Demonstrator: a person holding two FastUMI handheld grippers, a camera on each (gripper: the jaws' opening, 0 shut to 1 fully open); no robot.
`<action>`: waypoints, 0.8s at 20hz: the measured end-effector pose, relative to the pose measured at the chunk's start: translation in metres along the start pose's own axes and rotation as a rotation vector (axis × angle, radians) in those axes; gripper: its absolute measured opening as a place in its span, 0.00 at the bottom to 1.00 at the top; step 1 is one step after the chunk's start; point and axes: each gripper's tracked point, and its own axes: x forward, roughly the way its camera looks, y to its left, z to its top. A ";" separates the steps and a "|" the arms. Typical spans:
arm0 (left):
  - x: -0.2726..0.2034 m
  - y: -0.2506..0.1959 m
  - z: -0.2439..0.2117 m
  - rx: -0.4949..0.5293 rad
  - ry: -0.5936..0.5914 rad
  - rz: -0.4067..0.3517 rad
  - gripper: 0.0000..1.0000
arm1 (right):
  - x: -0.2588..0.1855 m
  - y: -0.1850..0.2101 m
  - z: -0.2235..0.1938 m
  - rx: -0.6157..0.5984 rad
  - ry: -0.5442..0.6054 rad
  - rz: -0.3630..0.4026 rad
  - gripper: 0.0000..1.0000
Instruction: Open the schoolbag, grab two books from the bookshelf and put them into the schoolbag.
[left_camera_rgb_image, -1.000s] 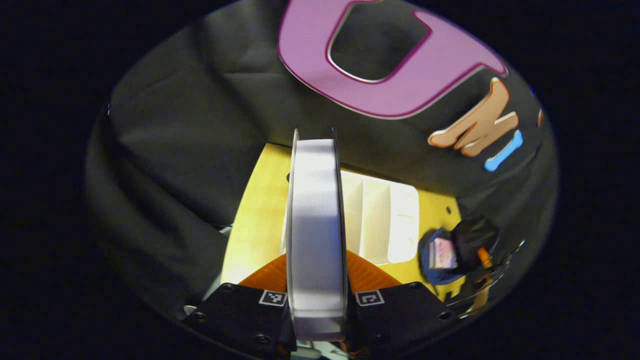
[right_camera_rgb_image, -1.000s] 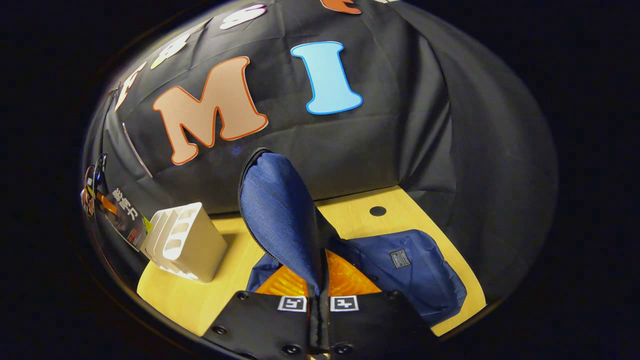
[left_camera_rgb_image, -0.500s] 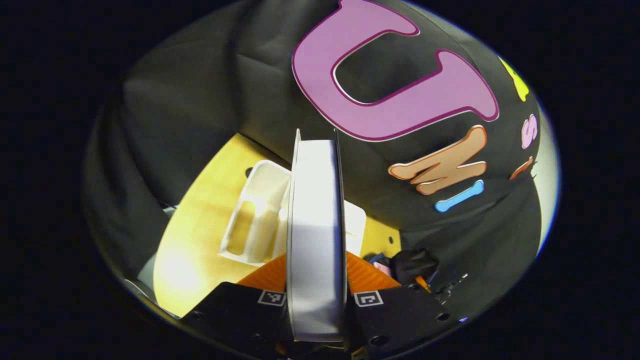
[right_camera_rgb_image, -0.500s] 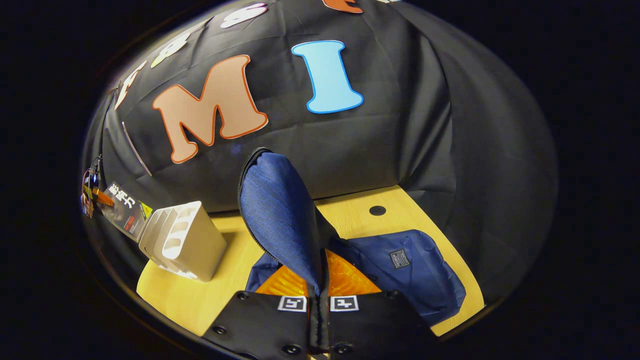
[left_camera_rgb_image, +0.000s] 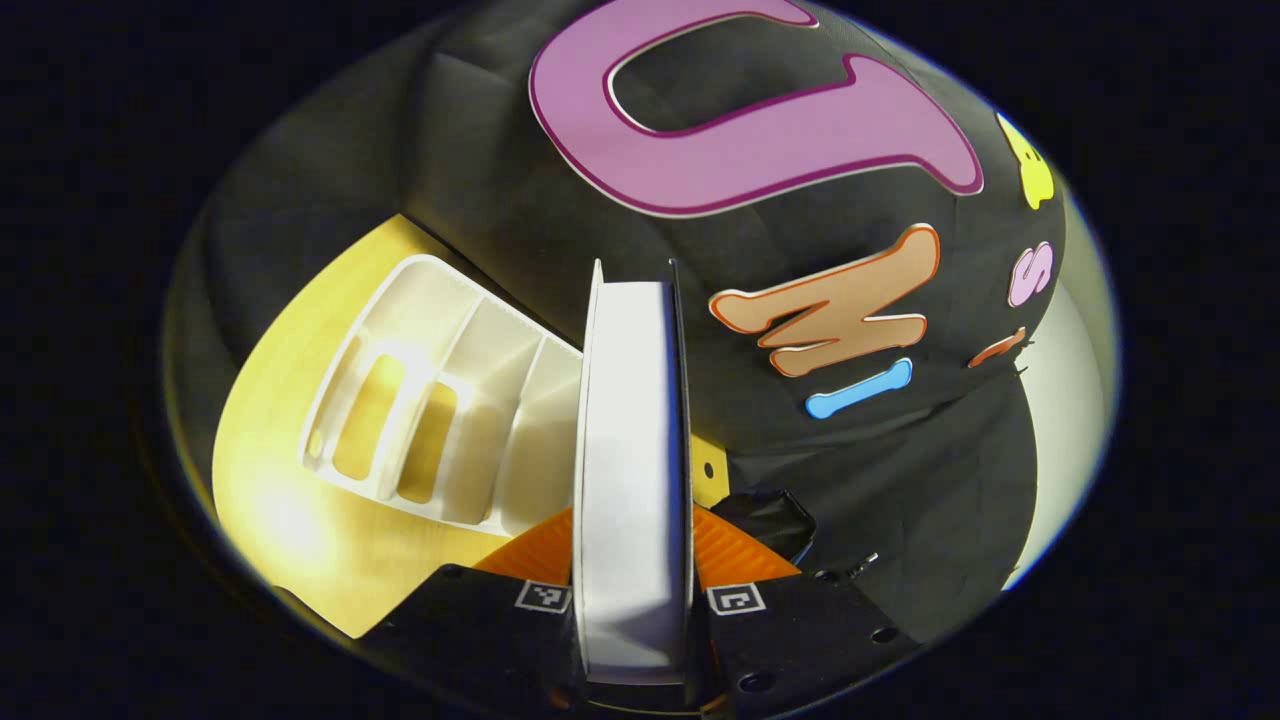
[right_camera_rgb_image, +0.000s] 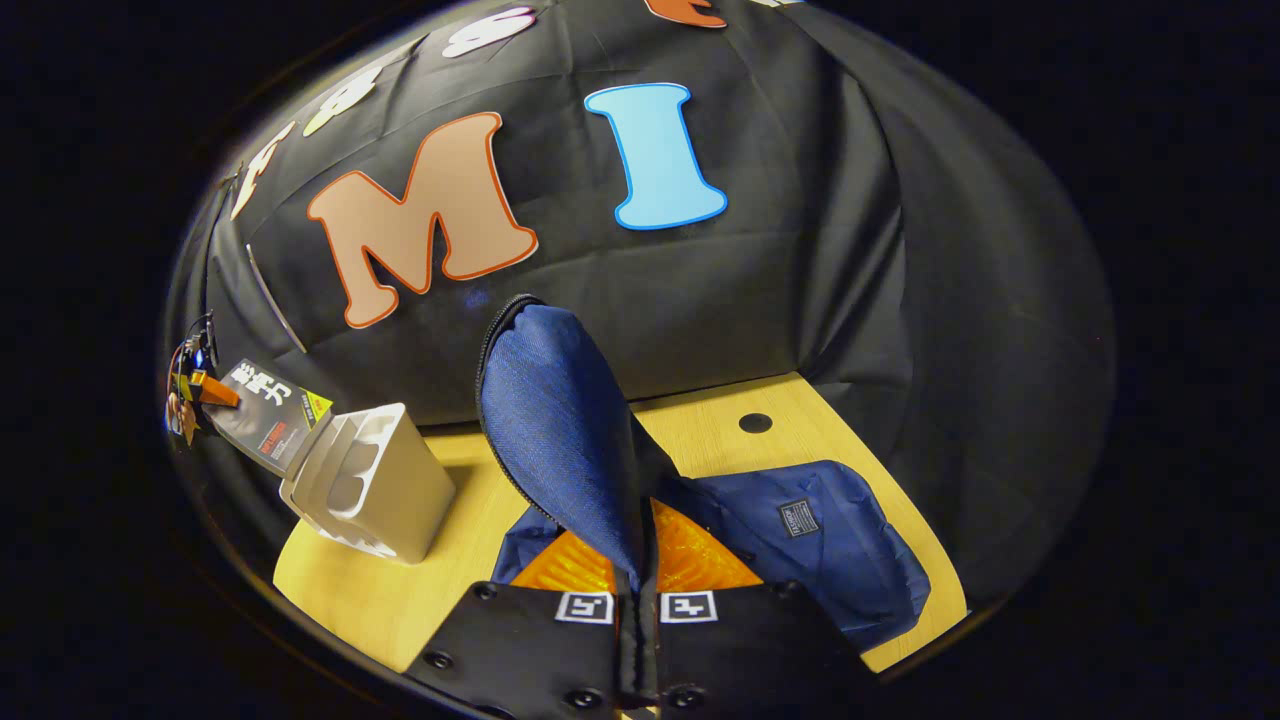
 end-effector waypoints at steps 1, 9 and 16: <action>0.008 -0.001 -0.005 0.003 0.013 -0.008 0.34 | 0.000 0.000 0.000 -0.001 -0.001 0.001 0.05; 0.058 -0.024 -0.058 0.004 0.129 -0.063 0.35 | -0.001 0.001 0.000 -0.002 -0.005 0.014 0.05; 0.099 -0.039 -0.098 -0.033 0.201 -0.111 0.34 | 0.000 0.003 0.000 -0.005 -0.005 0.029 0.05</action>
